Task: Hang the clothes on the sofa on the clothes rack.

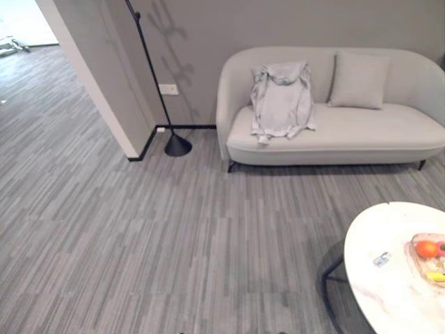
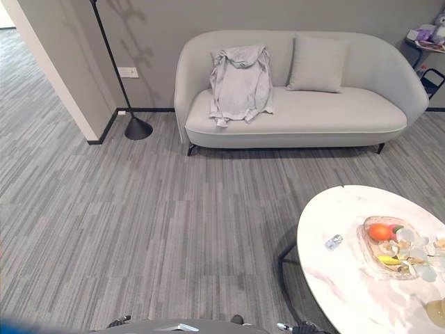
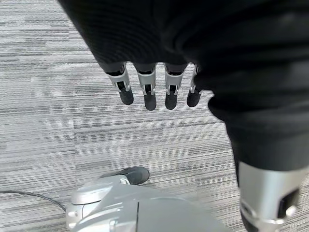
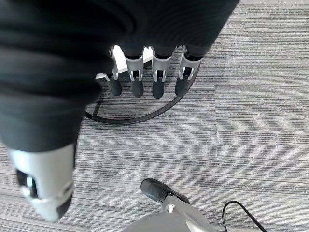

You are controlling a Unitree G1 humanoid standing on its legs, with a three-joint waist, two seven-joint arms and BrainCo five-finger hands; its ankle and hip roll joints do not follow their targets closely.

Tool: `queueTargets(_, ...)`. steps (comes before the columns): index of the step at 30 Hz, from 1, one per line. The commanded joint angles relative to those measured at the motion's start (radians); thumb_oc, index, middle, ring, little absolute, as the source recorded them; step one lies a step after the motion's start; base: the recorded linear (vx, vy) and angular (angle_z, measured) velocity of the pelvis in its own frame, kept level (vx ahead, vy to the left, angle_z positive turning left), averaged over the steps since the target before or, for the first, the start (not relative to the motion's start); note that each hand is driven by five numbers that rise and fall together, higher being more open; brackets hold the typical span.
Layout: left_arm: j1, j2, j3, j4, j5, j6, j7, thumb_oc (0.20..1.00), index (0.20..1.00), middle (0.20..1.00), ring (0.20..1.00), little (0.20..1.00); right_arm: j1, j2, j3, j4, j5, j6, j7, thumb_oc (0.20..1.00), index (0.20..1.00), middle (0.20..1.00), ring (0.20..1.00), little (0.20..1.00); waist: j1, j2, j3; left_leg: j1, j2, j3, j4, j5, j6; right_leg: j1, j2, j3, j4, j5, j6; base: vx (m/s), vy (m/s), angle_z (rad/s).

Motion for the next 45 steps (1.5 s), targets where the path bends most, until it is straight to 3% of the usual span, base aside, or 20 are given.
queueTargets(1, -0.074, 0.006, -0.038, 0.062, 0.033, -0.010, 0.001, 1.000, 1.000, 1.000, 1.000, 1.000, -0.049, -0.040, -0.003, 0.018, 0.018, -0.020, -0.012, 1.000, 1.000, 1.000, 1.000, 1.000, -0.002, -0.007, 0.004, -0.012, 0.031, -0.005, 0.003, -0.001, -0.075, 0.017, -0.112, 0.000, 0.016, -0.016, 0.176, 0.00, 0.000, 0.00)
queueTargets(22, -0.086, 0.013, -0.034, 0.059, 0.028, -0.006, 0.011, 1.000, 1.000, 1.000, 1.000, 1.000, -0.052, -0.044, -0.003, 0.017, 0.025, -0.016, -0.011, 1.000, 1.000, 1.000, 1.000, 1.000, -0.010, -0.001, 0.016, -0.019, 0.038, -0.012, 0.003, 0.000, -0.077, 0.000, -0.106, 0.018, 0.016, -0.015, 0.174, -0.01, -0.034, 0.00)
queueTargets(23, -0.125, 0.020, 0.010, 0.060, -0.094, -0.009, 0.033, 1.000, 1.000, 1.000, 1.000, 1.000, -0.093, -0.067, -0.013, 0.001, 0.078, -0.028, -0.041, 1.000, 1.000, 1.000, 1.000, 1.000, 0.021, -0.052, 0.131, -0.324, 0.023, -0.134, 0.320, 0.021, -0.079, -0.064, -0.087, 0.009, 0.030, -0.022, 0.127, -0.02, -0.485, 0.23)
queueTargets(24, -0.115, 0.014, 0.017, 0.064, -0.091, -0.008, 0.032, 1.000, 1.000, 1.000, 1.000, 1.000, -0.089, -0.066, -0.012, -0.002, 0.075, -0.030, -0.039, 1.000, 1.000, 1.000, 1.000, 1.000, 0.021, -0.041, 0.108, -0.343, 0.014, -0.132, 0.234, 0.052, -0.075, -0.059, -0.061, 0.008, 0.023, -0.037, 0.129, -0.03, -0.417, 0.54)
queueTargets(25, -0.114, 0.014, 0.017, 0.063, -0.090, -0.008, 0.032, 1.000, 1.000, 1.000, 1.000, 1.000, -0.089, -0.066, -0.012, -0.002, 0.075, -0.030, -0.039, 1.000, 1.000, 1.000, 1.000, 1.000, 0.022, -0.042, 0.108, -0.339, 0.013, -0.131, 0.229, 0.055, -0.075, -0.058, -0.062, 0.008, 0.023, -0.037, 0.129, 0.34, 0.063, 0.94)
queueTargets(26, -0.107, 0.011, 0.011, 0.063, -0.079, -0.010, 0.028, 1.000, 1.000, 1.000, 1.000, 1.000, -0.091, -0.069, -0.007, -0.009, 0.074, -0.033, -0.040, 1.000, 1.000, 1.000, 1.000, 1.000, 0.033, -0.024, 0.099, -0.390, 0.010, -0.107, 0.103, 0.127, -0.087, -0.042, -0.035, 0.016, 0.016, -0.067, 0.130, 0.37, 0.101, 0.50)
queueTargets(27, -0.106, 0.014, 0.002, 0.061, -0.070, -0.016, 0.025, 1.000, 1.000, 1.000, 1.000, 1.000, -0.098, -0.070, 0.002, -0.009, 0.074, -0.038, -0.045, 1.000, 1.000, 1.000, 1.000, 1.000, 0.052, -0.018, 0.094, -0.454, -0.016, -0.088, 0.003, 0.166, -0.099, -0.027, -0.019, 0.045, 0.016, -0.097, 0.123, 0.47, 0.138, -0.31)
queueTargets(30, -0.104, 0.016, -0.006, 0.067, -0.054, -0.016, 0.025, 1.000, 1.000, 1.000, 1.000, 1.000, -0.103, -0.067, -0.001, 0.000, 0.075, -0.041, -0.047, 1.000, 1.000, 1.000, 1.000, 1.000, 0.072, -0.012, 0.088, -0.525, -0.031, -0.067, 0.003, 0.182, -0.115, 0.013, -0.003, 0.082, 0.016, -0.131, 0.120, 0.26, 0.093, -0.87)
queueTargets(31, -0.096, 0.018, 0.001, 0.076, -0.044, -0.012, 0.019, 1.000, 1.000, 1.000, 1.000, 1.000, -0.104, -0.062, 0.001, 0.005, 0.063, -0.036, -0.038, 1.000, 1.000, 1.000, 1.000, 1.000, 0.076, -0.011, 0.072, -0.512, -0.024, -0.073, 0.003, 0.174, -0.110, 0.026, 0.003, 0.096, 0.016, -0.134, 0.126, 0.41, 0.174, -1.10)
queueTargets(32, -0.088, 0.022, 0.002, 0.079, -0.032, -0.011, 0.021, 1.000, 1.000, 1.000, 1.000, 1.000, -0.102, -0.054, 0.003, 0.005, 0.053, -0.034, -0.037, 1.000, 1.000, 1.000, 1.000, 1.000, 0.083, -0.010, 0.060, -0.493, -0.015, -0.077, 0.003, 0.199, -0.106, 0.041, 0.003, 0.108, 0.016, -0.151, 0.132, 0.46, 0.213, -1.07)
queueTargets(34, -0.086, 0.032, 0.006, 0.081, -0.016, -0.009, 0.022, 1.000, 1.000, 1.000, 1.000, 1.000, -0.102, -0.045, 0.003, 0.009, 0.038, -0.025, -0.032, 1.000, 1.000, 1.000, 1.000, 1.000, 0.089, -0.017, 0.046, -0.471, -0.011, -0.068, 0.003, 0.245, -0.097, 0.071, -0.015, 0.122, 0.016, -0.166, 0.138, 0.48, 0.262, -0.85)
queueTargets(35, -0.084, 0.040, 0.009, 0.083, -0.011, -0.010, 0.024, 1.000, 1.000, 1.000, 1.000, 1.000, -0.105, -0.039, 0.011, 0.012, 0.026, -0.024, -0.028, 1.000, 1.000, 1.000, 1.000, 1.000, 0.094, -0.030, 0.037, -0.454, -0.012, -0.059, 0.003, 0.241, -0.086, 0.078, -0.037, 0.129, 0.018, -0.153, 0.147, 0.43, 0.272, -0.64)
queueTargets(38, -0.086, 0.055, 0.013, 0.072, -0.003, -0.005, 0.023, 1.000, 1.000, 1.000, 1.000, 1.000, -0.103, -0.035, 0.022, 0.011, 0.003, -0.018, -0.014, 1.000, 1.000, 1.000, 1.000, 1.000, 0.099, -0.049, 0.021, -0.409, -0.018, -0.035, 0.020, 0.200, -0.058, 0.054, -0.096, 0.129, 0.133, -0.125, 0.178, 0.40, 0.291, -0.43)
queueTargets(39, -0.092, 0.067, 0.010, 0.051, -0.008, -0.006, 0.019, 1.000, 1.000, 1.000, 1.000, 1.000, -0.109, -0.038, 0.023, 0.007, 0.000, -0.020, -0.011, 1.000, 1.000, 1.000, 1.000, 1.000, 0.094, -0.051, 0.026, -0.376, -0.034, -0.034, 0.038, 0.159, -0.030, 0.007, -0.114, 0.133, 0.275, -0.069, 0.194, 0.38, 0.347, -0.14)
queueTargets(41, -0.098, 0.077, 0.005, 0.034, -0.012, -0.004, 0.018, 1.000, 1.000, 1.000, 1.000, 1.000, -0.116, -0.039, 0.015, -0.002, 0.008, -0.021, -0.009, 1.000, 1.000, 1.000, 1.000, 1.000, 0.079, -0.039, 0.040, -0.344, -0.042, -0.039, 0.065, 0.121, -0.005, -0.067, -0.135, 0.130, 0.455, 0.008, 0.191, 0.35, 0.379, -0.20)
queueTargets(42, -0.103, 0.083, 0.000, 0.028, -0.015, -0.001, 0.023, 1.000, 1.000, 1.000, 1.000, 1.000, -0.122, -0.036, 0.014, -0.011, 0.012, -0.022, -0.015, 1.000, 1.000, 1.000, 1.000, 1.000, 0.061, -0.012, 0.049, -0.307, -0.033, -0.044, 0.072, 0.091, 0.019, -0.137, -0.164, 0.093, 0.615, 0.092, 0.171, 0.48, 0.462, 0.00)
queueTargets(43, -0.101, 0.087, 0.000, 0.027, -0.017, -0.001, 0.025, 1.000, 1.000, 1.000, 1.000, 1.000, -0.118, -0.030, 0.013, -0.020, 0.013, -0.026, -0.019, 1.000, 1.000, 1.000, 1.000, 1.000, 0.060, 0.012, 0.052, -0.258, -0.025, -0.047, 0.065, 0.062, 0.029, -0.186, -0.200, 0.043, 0.689, 0.087, 0.160, 0.53, 0.422, 0.06)
queueTargets(45, -0.101, 0.088, 0.000, 0.026, -0.017, -0.002, 0.025, 1.000, 1.000, 1.000, 1.000, 1.000, -0.116, -0.029, 0.013, -0.023, 0.011, -0.025, -0.020, 1.000, 1.000, 1.000, 1.000, 1.000, 0.058, 0.013, 0.054, -0.233, -0.031, -0.048, 0.063, 0.049, 0.032, -0.188, -0.222, 0.013, 0.665, 0.068, 0.154, 0.30, 0.152, 0.02)
